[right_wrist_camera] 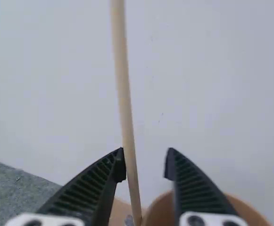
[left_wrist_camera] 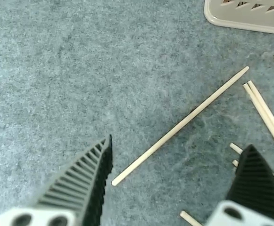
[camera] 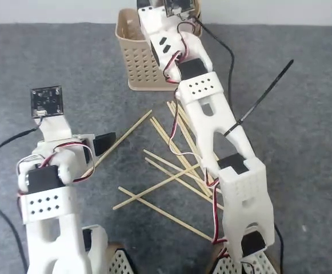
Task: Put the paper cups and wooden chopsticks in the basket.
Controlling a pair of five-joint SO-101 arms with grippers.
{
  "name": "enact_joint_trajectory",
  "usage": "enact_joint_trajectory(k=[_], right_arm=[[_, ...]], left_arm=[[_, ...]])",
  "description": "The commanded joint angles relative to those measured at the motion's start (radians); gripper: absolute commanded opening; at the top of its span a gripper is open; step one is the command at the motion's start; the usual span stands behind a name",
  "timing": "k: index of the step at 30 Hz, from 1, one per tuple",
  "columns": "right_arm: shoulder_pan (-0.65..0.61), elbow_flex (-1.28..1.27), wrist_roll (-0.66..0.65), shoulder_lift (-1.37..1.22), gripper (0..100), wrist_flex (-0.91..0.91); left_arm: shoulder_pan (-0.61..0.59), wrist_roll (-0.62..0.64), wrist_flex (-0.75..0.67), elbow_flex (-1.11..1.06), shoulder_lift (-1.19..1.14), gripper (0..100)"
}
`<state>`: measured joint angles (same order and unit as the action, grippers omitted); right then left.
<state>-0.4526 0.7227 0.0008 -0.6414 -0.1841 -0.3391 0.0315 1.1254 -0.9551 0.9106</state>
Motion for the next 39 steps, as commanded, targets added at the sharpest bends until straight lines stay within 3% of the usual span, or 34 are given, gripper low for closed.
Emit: enact_joint_trajectory(k=[1,8,13,20,26,31,34,39], right_arm=[[-0.004,0.021,0.023,0.025,23.4,-0.013],[0.004,0.021,0.021,0.081,23.5,-0.013],[-0.004,0.021,0.100,0.295,23.5,-0.390],[-0.007,0.020,0.176,0.599,23.5,-0.963],[-0.005,0.018,0.173,0.788,23.5,-1.219],[-0.004,0.018,0.173,0.940,23.4,-1.394],[0.054,0.017,0.178,1.006,23.4,-1.506],[0.166,-0.106,0.170,1.067,23.4,-1.613]], left_arm=[[0.000,0.020,-0.021,0.008,0.026,39],[0.000,0.018,-0.020,0.007,0.026,39],[0.025,0.005,0.012,0.012,0.025,39],[0.104,-0.127,0.178,0.125,0.025,39],[0.109,-0.160,0.252,0.203,0.000,39],[0.109,-0.172,0.265,0.289,-0.219,39],[0.106,-0.242,0.265,0.381,-0.408,39],[0.112,-0.336,0.265,0.553,-0.666,27]])
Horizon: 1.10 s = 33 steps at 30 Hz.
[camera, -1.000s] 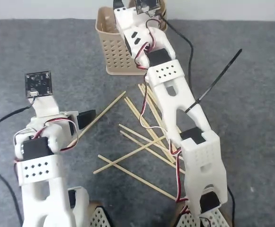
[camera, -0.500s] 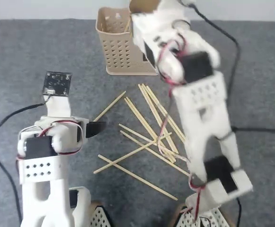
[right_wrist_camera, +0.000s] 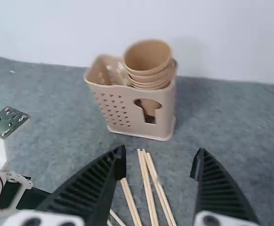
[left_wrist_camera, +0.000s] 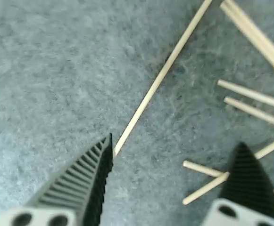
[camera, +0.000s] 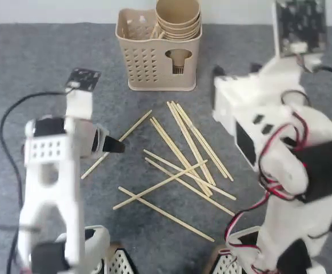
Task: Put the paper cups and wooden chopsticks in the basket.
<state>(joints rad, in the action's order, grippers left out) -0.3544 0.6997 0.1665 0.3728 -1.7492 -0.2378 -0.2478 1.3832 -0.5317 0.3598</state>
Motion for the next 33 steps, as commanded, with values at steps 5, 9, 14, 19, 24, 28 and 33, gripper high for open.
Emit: enact_joint_trajectory(k=[5,9,14,19,24,28,33], right_arm=[[0.151,-0.411,0.006,0.166,23.4,0.045],[0.171,-0.641,0.006,0.305,23.4,0.165],[0.179,-0.942,0.005,0.512,23.4,0.337],[0.179,-1.246,0.005,0.710,23.4,0.487],[0.179,-1.467,0.005,0.881,23.4,0.585],[0.177,-1.580,0.011,1.003,23.4,0.621],[0.174,-1.677,0.014,1.101,23.4,0.638]], left_arm=[[0.075,-0.158,0.038,0.243,-0.282,24],[0.124,-0.186,0.041,0.292,-0.361,24],[0.149,-0.256,-0.003,0.306,-0.457,24],[0.146,-0.282,-0.094,0.306,-0.545,24],[0.137,-0.299,-0.143,0.341,-0.635,24],[0.126,-0.311,-0.144,0.414,-0.713,24],[0.110,-0.308,-0.143,0.512,-0.832,17]])
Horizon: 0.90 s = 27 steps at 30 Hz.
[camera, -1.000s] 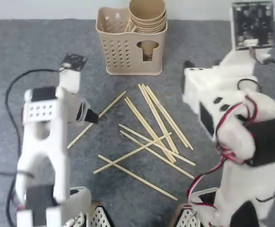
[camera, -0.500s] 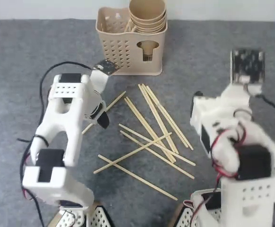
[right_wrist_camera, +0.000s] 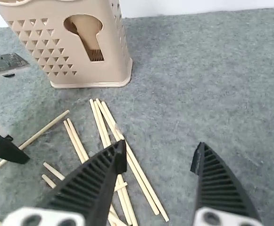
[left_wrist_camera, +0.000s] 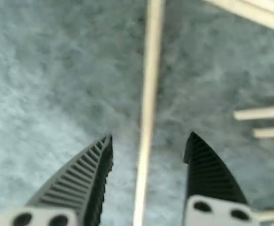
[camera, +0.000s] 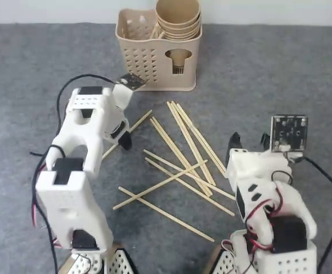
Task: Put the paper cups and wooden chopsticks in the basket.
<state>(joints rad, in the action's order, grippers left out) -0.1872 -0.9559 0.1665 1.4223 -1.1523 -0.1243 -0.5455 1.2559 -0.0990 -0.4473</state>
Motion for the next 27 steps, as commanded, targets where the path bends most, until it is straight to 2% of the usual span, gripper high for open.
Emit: enact_joint_trajectory(k=[1,4,13,17,19,22,27], right_arm=[[0.008,-0.037,0.014,0.067,23.4,0.047],[0.010,-0.064,0.014,0.104,23.4,0.044],[0.004,-0.120,0.018,0.125,23.4,0.042],[-0.028,-0.204,0.143,0.125,23.4,0.056],[-0.047,-0.258,0.157,0.125,23.4,0.114],[-0.054,-0.334,0.163,0.127,23.4,0.180],[-0.108,-0.502,0.163,0.127,23.4,0.344]], left_arm=[[0.000,-0.014,-0.015,0.091,-0.052,14],[0.005,-0.014,0.029,0.148,-0.104,6],[0.044,-0.012,0.235,0.194,-0.138,3],[0.071,-0.008,0.402,0.289,-0.138,2],[0.077,0.012,0.488,0.375,-0.138,2],[0.071,0.078,0.500,0.466,-0.130,2],[0.095,0.087,0.500,0.483,-0.017,2]])
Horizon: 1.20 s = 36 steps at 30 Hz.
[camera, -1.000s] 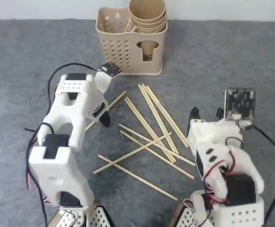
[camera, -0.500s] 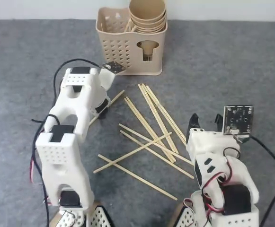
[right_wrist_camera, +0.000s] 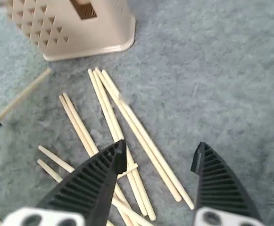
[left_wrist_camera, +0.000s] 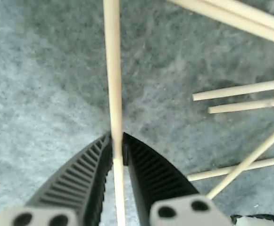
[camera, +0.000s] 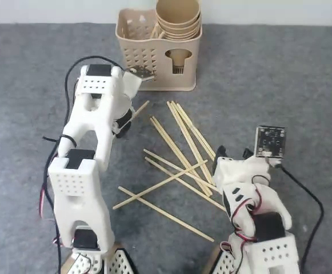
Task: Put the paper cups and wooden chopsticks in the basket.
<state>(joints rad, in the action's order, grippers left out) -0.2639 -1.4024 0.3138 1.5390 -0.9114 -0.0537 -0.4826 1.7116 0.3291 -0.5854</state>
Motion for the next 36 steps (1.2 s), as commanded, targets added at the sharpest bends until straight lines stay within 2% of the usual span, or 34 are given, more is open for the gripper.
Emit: enact_joint_trajectory(k=[1,7,15,21,29,32,36], right_arm=[[-0.041,-0.081,0.015,0.010,23.4,0.137],[-0.051,-0.135,0.011,0.010,23.4,0.199],[-0.051,-0.137,0.012,0.010,23.4,0.199],[-0.051,-0.153,0.009,0.010,23.4,0.206],[-0.051,-0.157,0.008,0.010,23.4,0.206],[-0.051,-0.157,0.008,0.010,23.4,0.206],[-0.051,-0.157,0.008,0.010,23.4,0.205]], left_arm=[[0.032,0.025,0.044,0.054,0.157,2],[0.083,0.026,0.035,0.058,0.410,2],[0.129,0.064,-0.135,0.058,0.649,2],[0.094,0.390,-0.549,0.051,0.678,2],[0.091,0.687,-1.177,-0.097,0.678,2],[0.091,0.747,-1.375,-0.179,0.677,2],[0.098,0.750,-1.585,-0.242,0.628,2]])
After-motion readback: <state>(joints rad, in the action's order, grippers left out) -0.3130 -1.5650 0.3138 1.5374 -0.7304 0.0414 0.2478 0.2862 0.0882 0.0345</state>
